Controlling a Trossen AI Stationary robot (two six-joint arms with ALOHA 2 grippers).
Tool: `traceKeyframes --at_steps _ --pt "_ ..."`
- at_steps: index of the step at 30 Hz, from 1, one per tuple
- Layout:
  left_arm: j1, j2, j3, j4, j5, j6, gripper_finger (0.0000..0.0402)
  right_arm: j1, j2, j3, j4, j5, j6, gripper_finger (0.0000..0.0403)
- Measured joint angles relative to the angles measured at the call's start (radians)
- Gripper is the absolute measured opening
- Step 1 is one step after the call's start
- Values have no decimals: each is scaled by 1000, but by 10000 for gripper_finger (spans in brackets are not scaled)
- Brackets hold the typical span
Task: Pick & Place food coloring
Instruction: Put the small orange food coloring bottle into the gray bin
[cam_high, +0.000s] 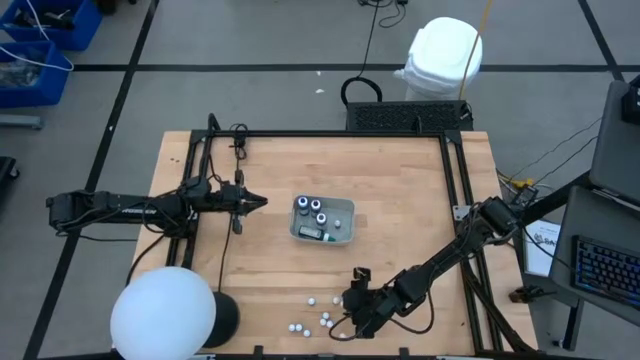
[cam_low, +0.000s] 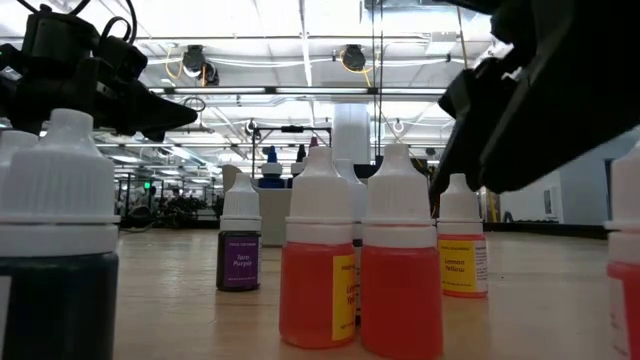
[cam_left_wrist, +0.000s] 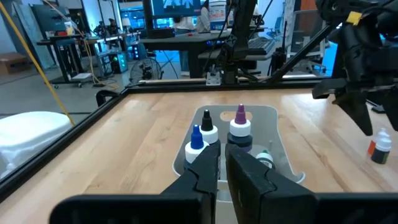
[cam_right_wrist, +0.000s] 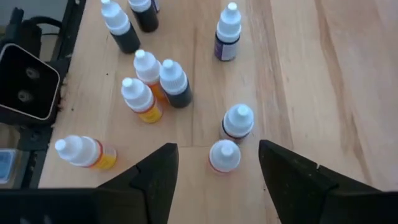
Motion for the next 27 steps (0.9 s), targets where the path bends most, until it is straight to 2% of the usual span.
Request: traceKeyframes --at_steps 8,18,27 --pt "0 0 0 -2 0 0 35 -4 0 -27 55 47 -1 210" --pt "0 0 0 -3 0 0 35 -4 5 -28 55 55 28 208" --pt "0 0 0 -8 0 0 35 -7 31 -29 69 72 30 162"
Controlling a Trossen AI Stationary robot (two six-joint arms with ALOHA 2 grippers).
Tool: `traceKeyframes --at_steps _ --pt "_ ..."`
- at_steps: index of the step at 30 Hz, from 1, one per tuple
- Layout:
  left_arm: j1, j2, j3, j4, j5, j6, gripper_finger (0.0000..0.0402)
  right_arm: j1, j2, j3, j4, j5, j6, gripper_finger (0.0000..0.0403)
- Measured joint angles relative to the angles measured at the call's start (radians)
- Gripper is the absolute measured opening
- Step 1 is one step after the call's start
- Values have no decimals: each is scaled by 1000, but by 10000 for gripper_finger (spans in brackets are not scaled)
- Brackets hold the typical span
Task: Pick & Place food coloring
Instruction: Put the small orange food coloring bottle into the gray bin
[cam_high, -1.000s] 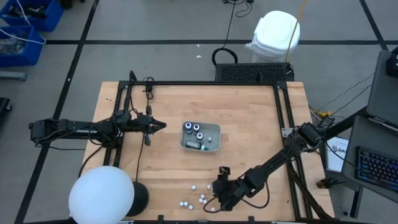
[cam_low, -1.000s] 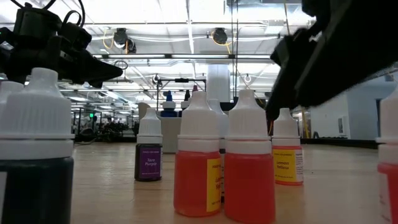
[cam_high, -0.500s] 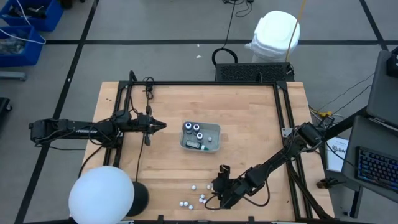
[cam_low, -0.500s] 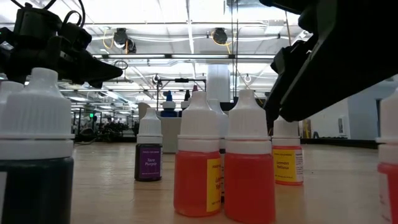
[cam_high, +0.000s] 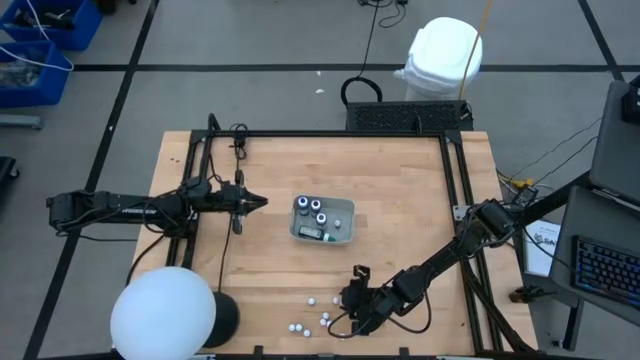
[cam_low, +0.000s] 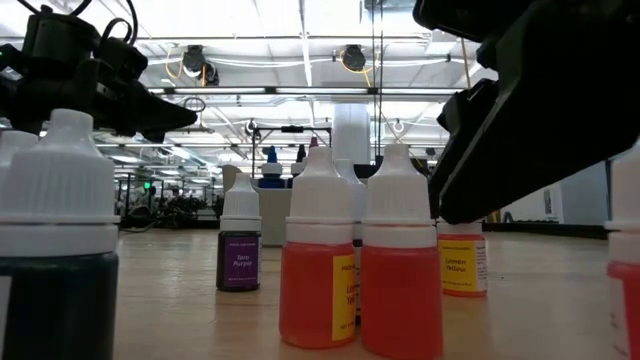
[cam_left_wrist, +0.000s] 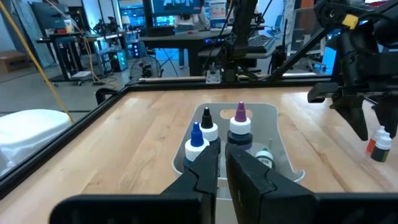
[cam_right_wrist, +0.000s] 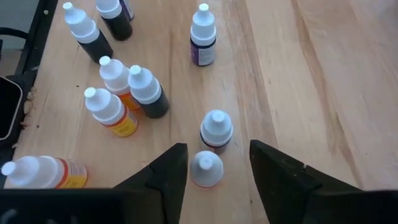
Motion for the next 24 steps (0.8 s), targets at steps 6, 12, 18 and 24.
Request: traceKeyframes --at_steps 6,12,18,24 --pt "0 0 0 0 0 4 35 0 0 0 -2 -32 -2 118" --pt "0 0 0 1 0 5 35 -11 -5 0 -7 -73 -11 58" --pt "0 0 0 1 0 4 35 -36 -81 2 -49 -142 -39 45" --pt "0 0 0 2 0 5 35 -41 -230 3 -151 -37 -114 45"
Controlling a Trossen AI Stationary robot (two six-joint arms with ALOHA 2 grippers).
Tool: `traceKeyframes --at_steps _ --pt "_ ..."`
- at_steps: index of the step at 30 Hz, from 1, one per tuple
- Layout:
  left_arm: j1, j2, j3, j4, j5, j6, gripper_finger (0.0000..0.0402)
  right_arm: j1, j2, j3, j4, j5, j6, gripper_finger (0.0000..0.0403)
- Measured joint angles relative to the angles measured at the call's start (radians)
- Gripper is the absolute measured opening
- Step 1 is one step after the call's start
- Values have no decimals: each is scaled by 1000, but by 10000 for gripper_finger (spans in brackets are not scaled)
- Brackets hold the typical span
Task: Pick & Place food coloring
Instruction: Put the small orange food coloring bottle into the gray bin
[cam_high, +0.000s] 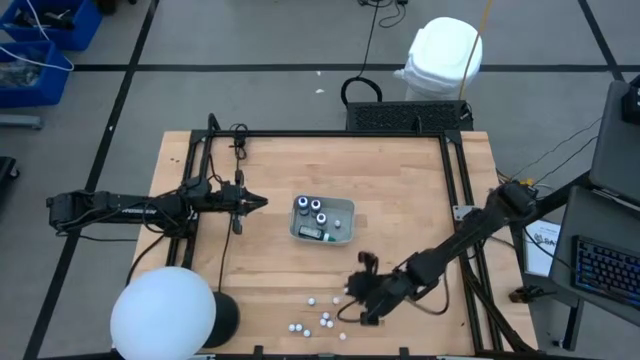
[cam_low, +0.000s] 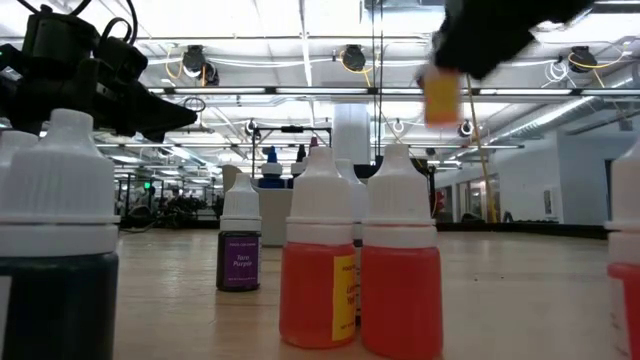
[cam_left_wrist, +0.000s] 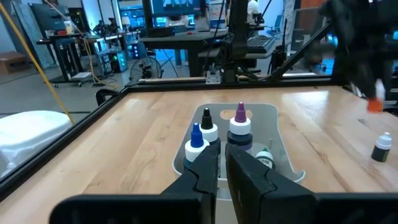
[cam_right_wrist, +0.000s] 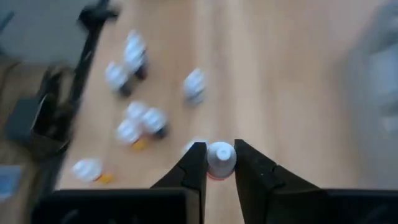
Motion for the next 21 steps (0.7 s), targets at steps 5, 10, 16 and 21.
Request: traceKeyframes --at_steps 5,10,16,21 --pt "0 0 0 0 0 0 35 -57 -135 0 -80 246 -124 45" --pt "0 0 0 0 0 0 35 -190 -208 1 -92 263 -270 47" --pt "0 0 0 0 0 0 35 -370 -189 -16 -99 223 -309 48" --pt "0 0 0 -2 0 5 35 -465 -183 -125 57 111 -309 49"
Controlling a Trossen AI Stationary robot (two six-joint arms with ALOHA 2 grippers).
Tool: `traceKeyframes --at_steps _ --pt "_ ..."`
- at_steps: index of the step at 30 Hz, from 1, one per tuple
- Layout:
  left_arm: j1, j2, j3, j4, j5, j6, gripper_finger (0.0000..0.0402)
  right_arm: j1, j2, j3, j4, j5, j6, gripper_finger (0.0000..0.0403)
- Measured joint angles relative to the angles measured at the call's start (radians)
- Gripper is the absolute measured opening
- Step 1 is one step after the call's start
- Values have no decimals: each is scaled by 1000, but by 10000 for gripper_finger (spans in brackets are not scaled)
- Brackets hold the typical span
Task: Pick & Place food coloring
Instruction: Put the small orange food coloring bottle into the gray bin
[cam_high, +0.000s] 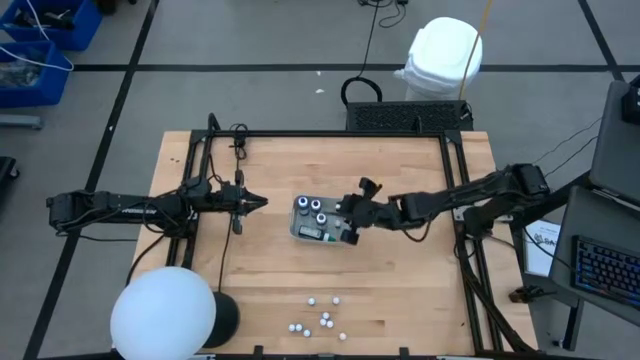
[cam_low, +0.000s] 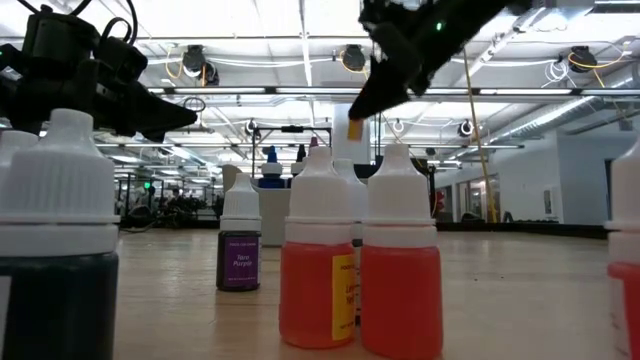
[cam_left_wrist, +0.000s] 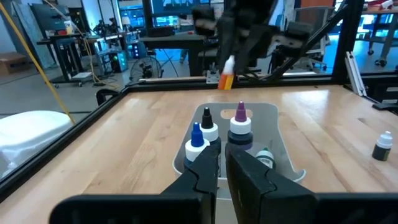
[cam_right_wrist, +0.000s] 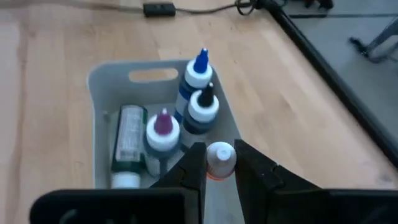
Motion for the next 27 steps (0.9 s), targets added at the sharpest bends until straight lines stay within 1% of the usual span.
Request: traceKeyframes --at_steps 2,5,7,9,18,22,24,27 --pt "0 0 0 0 0 15 35 -30 0 -63 107 -46 -1 49" --pt "0 0 0 -2 0 32 35 -66 0 -138 221 -98 0 49" --pt "0 0 0 -2 0 33 35 -83 1 -170 263 -133 5 49" --pt "0 0 0 -2 0 33 35 -91 4 -187 263 -152 10 49" --pt "0 0 0 0 -15 57 35 -70 7 -188 313 -151 4 49" --pt "0 0 0 0 -47 57 35 -53 60 -155 297 -100 11 49" --pt "0 0 0 0 -61 57 35 -51 101 -118 282 -95 12 49" --pt "0 0 0 0 -66 57 35 -52 151 -86 249 -54 28 50"
